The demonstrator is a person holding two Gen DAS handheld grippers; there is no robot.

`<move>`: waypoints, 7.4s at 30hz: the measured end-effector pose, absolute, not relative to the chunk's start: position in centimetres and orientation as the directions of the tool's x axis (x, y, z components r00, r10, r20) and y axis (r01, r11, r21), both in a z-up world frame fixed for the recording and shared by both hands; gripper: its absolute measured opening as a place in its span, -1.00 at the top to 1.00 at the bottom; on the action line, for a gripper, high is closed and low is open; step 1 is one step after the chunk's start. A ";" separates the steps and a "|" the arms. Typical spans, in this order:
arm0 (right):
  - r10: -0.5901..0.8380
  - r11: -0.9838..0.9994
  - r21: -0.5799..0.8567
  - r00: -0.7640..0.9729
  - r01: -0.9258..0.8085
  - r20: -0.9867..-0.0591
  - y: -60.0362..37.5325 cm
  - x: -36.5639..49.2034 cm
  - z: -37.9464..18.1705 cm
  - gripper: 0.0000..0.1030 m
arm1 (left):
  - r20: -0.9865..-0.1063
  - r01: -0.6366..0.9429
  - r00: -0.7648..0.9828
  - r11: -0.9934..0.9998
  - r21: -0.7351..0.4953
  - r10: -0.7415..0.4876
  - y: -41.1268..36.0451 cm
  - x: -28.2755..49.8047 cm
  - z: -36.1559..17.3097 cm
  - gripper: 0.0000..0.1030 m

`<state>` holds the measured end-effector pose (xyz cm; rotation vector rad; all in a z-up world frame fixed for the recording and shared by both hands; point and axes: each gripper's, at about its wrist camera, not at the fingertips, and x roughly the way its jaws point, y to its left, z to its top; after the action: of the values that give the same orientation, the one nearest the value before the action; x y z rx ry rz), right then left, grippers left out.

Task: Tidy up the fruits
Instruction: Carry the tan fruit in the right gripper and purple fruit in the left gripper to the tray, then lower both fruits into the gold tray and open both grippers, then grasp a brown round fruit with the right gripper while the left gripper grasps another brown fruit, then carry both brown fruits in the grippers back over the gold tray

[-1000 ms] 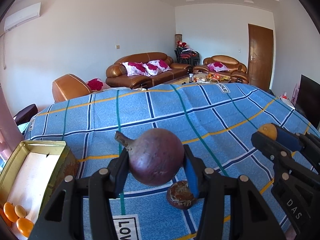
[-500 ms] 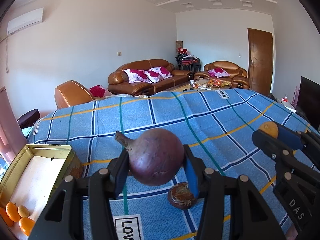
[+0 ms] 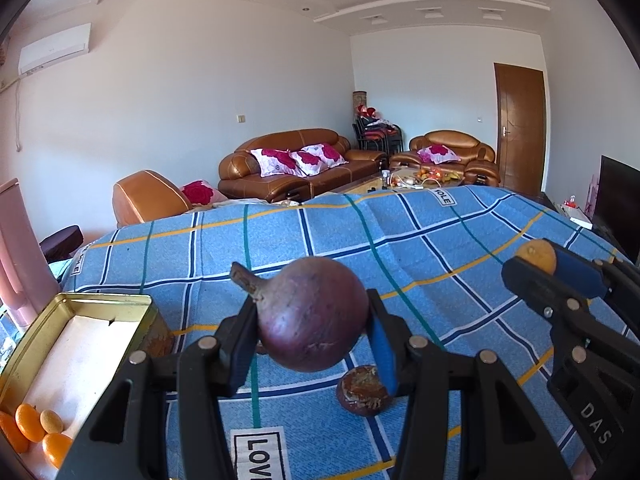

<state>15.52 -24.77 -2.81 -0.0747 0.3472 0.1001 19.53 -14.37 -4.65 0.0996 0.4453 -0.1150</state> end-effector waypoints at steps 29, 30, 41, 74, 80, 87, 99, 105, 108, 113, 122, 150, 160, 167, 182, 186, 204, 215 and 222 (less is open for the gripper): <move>0.205 0.970 -0.032 0.889 -0.239 -0.410 -19.4 12.6 -2.6 0.38 | -0.400 0.104 0.912 0.994 0.015 -0.089 -7.5 11.1 -1.6 0.00; 0.219 0.967 -0.027 0.884 -0.252 -0.412 -18.9 12.6 -2.5 0.38 | -0.394 0.102 0.915 0.995 0.023 -0.085 -7.0 10.6 -1.3 0.00; 0.388 0.907 0.017 0.819 -0.421 -0.422 -11.0 11.7 -1.1 0.38 | -0.389 -0.004 0.921 0.999 0.054 0.025 -0.2 7.7 0.5 0.00; 0.515 0.765 -0.008 0.618 -0.645 -0.594 1.9 10.3 -5.3 0.38 | -0.581 -0.173 0.797 0.984 0.044 0.166 11.2 7.8 -6.2 0.00; 0.511 0.757 -0.013 0.605 -0.653 -0.611 2.4 10.3 -5.5 0.38 | -0.596 -0.173 0.786 0.984 0.043 0.164 11.3 7.9 -6.6 0.00; 0.506 0.758 -0.009 0.597 -0.652 -0.623 2.6 10.5 -5.7 0.38 | -0.592 -0.169 0.788 0.984 0.057 0.169 11.1 7.8 -6.7 0.00; 0.507 0.758 -0.004 0.592 -0.652 -0.627 2.7 10.6 -5.8 0.38 | -0.592 -0.166 0.789 0.984 0.055 0.167 11.2 7.8 -6.7 0.00; 0.508 0.757 -0.002 0.590 -0.653 -0.628 2.6 10.6 -5.8 0.38 | -0.592 -0.166 0.788 0.985 0.055 0.166 11.2 7.8 -6.7 0.00; 0.509 0.757 0.000 0.590 -0.653 -0.627 2.6 10.6 -5.8 0.38 | -0.592 -0.166 0.789 0.985 0.048 0.162 11.3 7.7 -6.7 -0.02; 0.521 0.758 0.029 0.579 -0.651 -0.627 2.3 10.9 -5.9 0.33 | -0.588 -0.168 0.792 0.985 0.046 0.163 11.2 7.5 -6.6 -0.10; 0.533 0.767 0.051 0.591 -0.640 -0.605 1.5 10.7 -5.5 0.16 | -0.578 -0.227 0.793 0.974 0.013 0.193 12.2 7.2 -6.1 -0.62; 0.196 0.968 0.062 0.580 -0.243 -0.791 -17.4 23.4 -8.9 0.06 | -0.552 -0.030 0.830 0.994 0.106 0.084 -3.2 13.2 -1.5 -1.00; 0.124 0.990 0.046 0.693 -0.131 -0.711 -21.4 23.7 -7.2 0.15 | -0.640 0.012 0.768 0.998 0.061 0.030 -7.7 18.7 -3.1 -1.00; 0.091 0.995 0.089 0.722 -0.040 -0.686 -25.0 24.0 -6.6 0.15 | -0.729 0.028 0.685 0.999 0.019 -0.005 -10.1 24.8 -6.3 -0.79; 0.079 0.997 0.037 0.727 -0.073 -0.682 -24.0 24.0 -6.6 0.14 | -0.793 0.041 0.606 0.998 -0.050 -0.064 -10.5 29.1 -9.7 -0.43; 0.072 0.996 0.018 0.726 -0.082 -0.683 -23.6 24.0 -6.7 0.14 | -0.792 0.052 0.603 0.996 -0.077 -0.093 -10.0 29.2 -10.1 -0.20; 0.105 0.994 0.045 0.728 -0.101 -0.677 -24.0 23.9 -6.6 0.14 | -0.755 0.123 0.637 0.987 -0.101 -0.156 -9.9 26.9 -9.3 0.22; 0.120 0.992 0.044 0.755 -0.120 -0.645 -23.9 23.2 -6.1 0.14 | -0.704 0.138 0.694 0.988 -0.076 -0.151 -10.1 26.0 -7.9 0.22; 0.129 0.990 0.041 0.775 -0.132 -0.619 -23.9 22.5 -5.7 0.14 | -0.667 0.140 0.735 0.990 -0.032 -0.126 -10.5 25.3 -7.2 0.22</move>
<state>22.52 -23.86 -5.73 -0.0045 0.6694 0.1413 25.30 -10.53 -7.23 0.0204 0.7313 -0.1464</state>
